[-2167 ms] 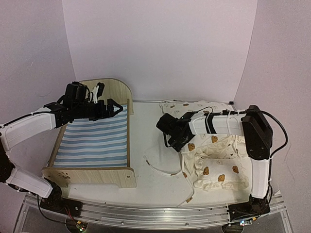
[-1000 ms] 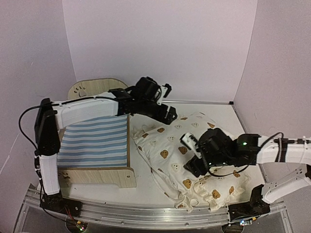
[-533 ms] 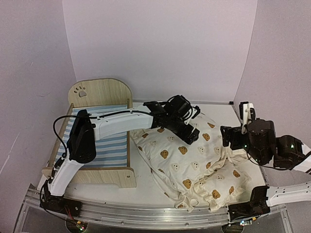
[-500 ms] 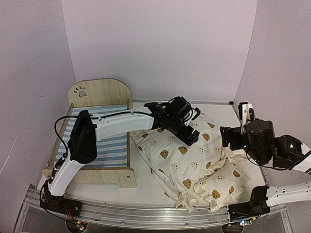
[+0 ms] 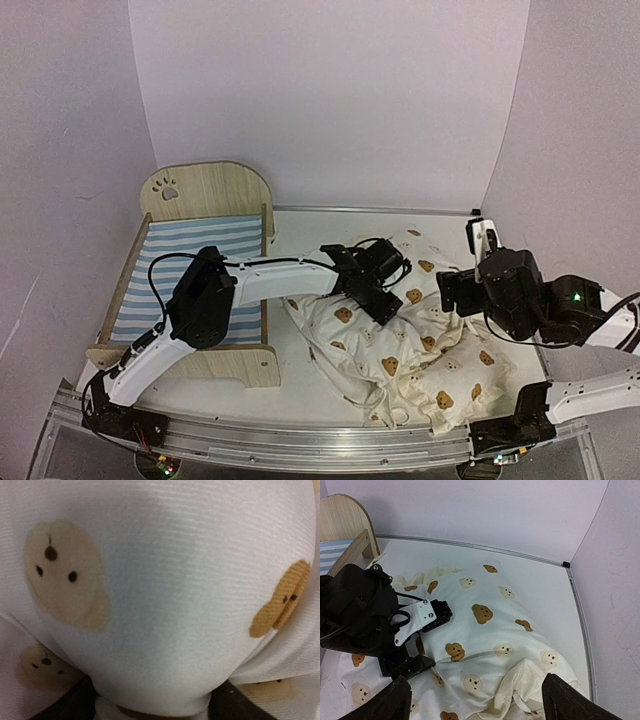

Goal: Set up the pet bed

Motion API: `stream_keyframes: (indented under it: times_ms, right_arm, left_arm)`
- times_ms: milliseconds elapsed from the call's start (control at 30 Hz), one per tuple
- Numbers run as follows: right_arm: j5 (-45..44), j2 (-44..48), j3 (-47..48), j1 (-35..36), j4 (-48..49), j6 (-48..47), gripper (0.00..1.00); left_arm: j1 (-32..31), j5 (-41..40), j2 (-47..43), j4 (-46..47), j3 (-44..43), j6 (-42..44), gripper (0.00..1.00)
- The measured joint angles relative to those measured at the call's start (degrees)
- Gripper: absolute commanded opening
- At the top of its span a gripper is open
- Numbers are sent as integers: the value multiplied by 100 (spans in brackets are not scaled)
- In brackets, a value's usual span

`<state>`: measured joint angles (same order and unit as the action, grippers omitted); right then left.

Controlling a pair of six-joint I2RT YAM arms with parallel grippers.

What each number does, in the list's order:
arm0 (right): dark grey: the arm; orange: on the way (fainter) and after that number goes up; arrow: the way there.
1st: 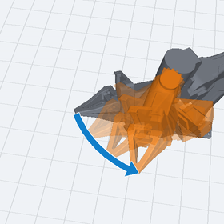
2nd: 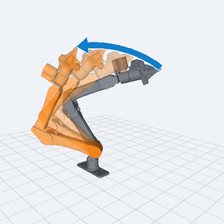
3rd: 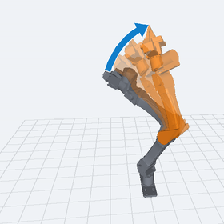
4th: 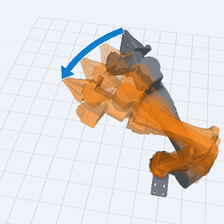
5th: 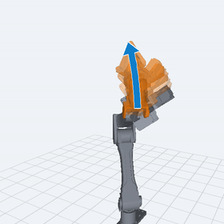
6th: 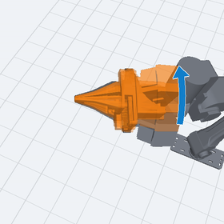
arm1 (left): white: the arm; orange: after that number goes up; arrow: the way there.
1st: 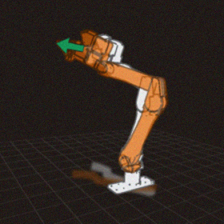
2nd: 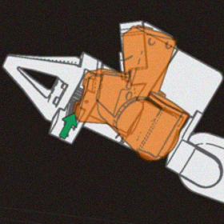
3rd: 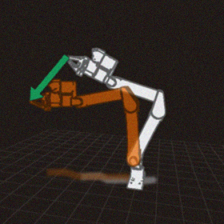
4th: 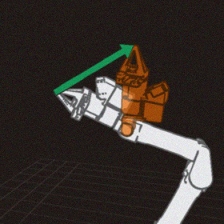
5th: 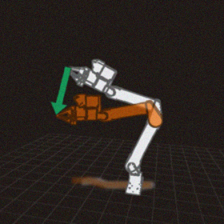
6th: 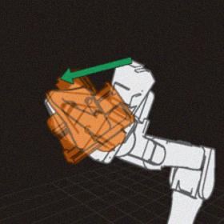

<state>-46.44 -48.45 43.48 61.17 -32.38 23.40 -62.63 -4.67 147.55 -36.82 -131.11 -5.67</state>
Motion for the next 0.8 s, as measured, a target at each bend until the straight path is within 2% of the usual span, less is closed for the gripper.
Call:
stream_keyframes:
  times_ms: [100,133,167,467,667,800]
  right_arm:
    - [70,-96,4,0,52,0,92]
    - [83,-122,9,0,66,-2,92]
    - [92,-140,11,0,72,-4,92]
    - [48,-136,144,0,140,-59,92]
    - [-332,59,341,0,208,-68,93]
    - [-501,111,417,0,527,-275,93]
  left_arm:
    - [-7,-216,7,-28,-39,168,17]
    - [-9,-299,7,-26,-50,219,6]
    - [-13,-372,7,-28,-59,236,1]
    - [-59,-1421,-262,-402,-879,1115,0]
    - [-48,-2483,-1731,-155,-822,1853,0]
    - [-70,-3501,-3115,131,-699,2347,0]
